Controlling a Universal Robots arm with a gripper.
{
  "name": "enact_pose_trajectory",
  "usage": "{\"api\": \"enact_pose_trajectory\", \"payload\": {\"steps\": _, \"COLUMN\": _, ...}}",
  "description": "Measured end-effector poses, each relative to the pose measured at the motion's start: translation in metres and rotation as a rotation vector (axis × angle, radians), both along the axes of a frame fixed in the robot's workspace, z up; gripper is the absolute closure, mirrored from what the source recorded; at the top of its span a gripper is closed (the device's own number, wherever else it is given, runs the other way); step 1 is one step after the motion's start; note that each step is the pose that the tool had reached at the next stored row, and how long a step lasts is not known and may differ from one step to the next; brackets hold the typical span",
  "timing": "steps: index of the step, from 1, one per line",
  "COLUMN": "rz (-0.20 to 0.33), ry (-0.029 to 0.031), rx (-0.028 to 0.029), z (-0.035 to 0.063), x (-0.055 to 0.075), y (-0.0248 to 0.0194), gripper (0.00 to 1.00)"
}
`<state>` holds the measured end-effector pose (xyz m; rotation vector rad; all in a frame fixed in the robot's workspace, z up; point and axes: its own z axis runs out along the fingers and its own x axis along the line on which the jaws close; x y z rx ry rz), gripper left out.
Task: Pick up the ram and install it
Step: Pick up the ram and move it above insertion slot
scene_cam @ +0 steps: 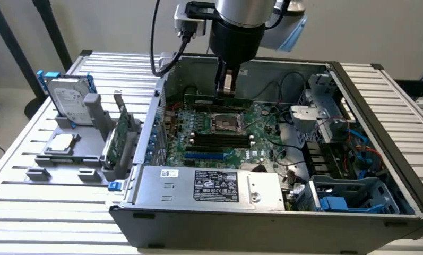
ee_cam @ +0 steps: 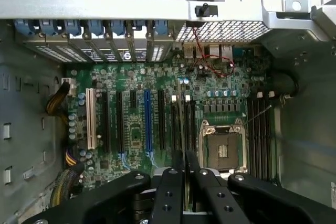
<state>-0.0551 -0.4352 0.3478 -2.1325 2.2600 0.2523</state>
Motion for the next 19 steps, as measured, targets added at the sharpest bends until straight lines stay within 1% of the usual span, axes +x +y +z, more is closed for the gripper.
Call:
{"api": "enact_pose_trajectory", "payload": {"steps": 1, "rz": 0.001, "ry": -0.0064, "rx": -0.0001, "z": -0.0005, "x": 0.000, "y": 0.0004, "gripper": 0.86}}
{"api": "enact_pose_trajectory", "payload": {"steps": 3, "rz": 0.003, "ry": -0.0218, "rx": -0.0001, "z": -0.0014, "x": 0.000, "y": 0.0011, "gripper": 0.86}}
{"api": "enact_pose_trajectory", "payload": {"steps": 4, "rz": 0.003, "ry": -0.0284, "rx": -0.0001, "z": -0.0020, "x": 0.000, "y": 0.0013, "gripper": 0.86}}
{"api": "enact_pose_trajectory", "payload": {"steps": 5, "rz": 0.003, "ry": -0.0321, "rx": -0.0002, "z": -0.0030, "x": 0.000, "y": 0.0018, "gripper": 0.86}}
{"api": "enact_pose_trajectory", "payload": {"steps": 6, "rz": 0.003, "ry": -0.0341, "rx": -0.0012, "z": -0.0041, "x": 0.000, "y": 0.0033, "gripper": 0.86}}
{"api": "enact_pose_trajectory", "payload": {"steps": 7, "rz": 0.003, "ry": -0.0365, "rx": -0.0027, "z": -0.0050, "x": 0.000, "y": 0.0057, "gripper": 0.86}}
{"api": "enact_pose_trajectory", "payload": {"steps": 8, "rz": 0.004, "ry": -0.0384, "rx": -0.0062, "z": -0.0056, "x": 0.000, "y": 0.0095, "gripper": 0.86}}
{"api": "enact_pose_trajectory", "payload": {"steps": 11, "rz": 0.004, "ry": -0.0418, "rx": -0.0229, "z": -0.0072, "x": 0.001, "y": 0.0224, "gripper": 0.86}}
{"api": "enact_pose_trajectory", "payload": {"steps": 12, "rz": 0.004, "ry": -0.0421, "rx": -0.0275, "z": -0.0078, "x": 0.001, "y": 0.0252, "gripper": 0.86}}
{"api": "enact_pose_trajectory", "payload": {"steps": 13, "rz": 0.004, "ry": -0.0424, "rx": -0.0310, "z": -0.0086, "x": 0.002, "y": 0.0267, "gripper": 0.86}}
{"api": "enact_pose_trajectory", "payload": {"steps": 17, "rz": 0.004, "ry": -0.0446, "rx": -0.0409, "z": -0.0120, "x": 0.005, "y": 0.0303, "gripper": 0.86}}
{"api": "enact_pose_trajectory", "payload": {"steps": 19, "rz": 0.002, "ry": -0.0454, "rx": -0.0488, "z": -0.0136, "x": 0.006, "y": 0.0309, "gripper": 0.86}}
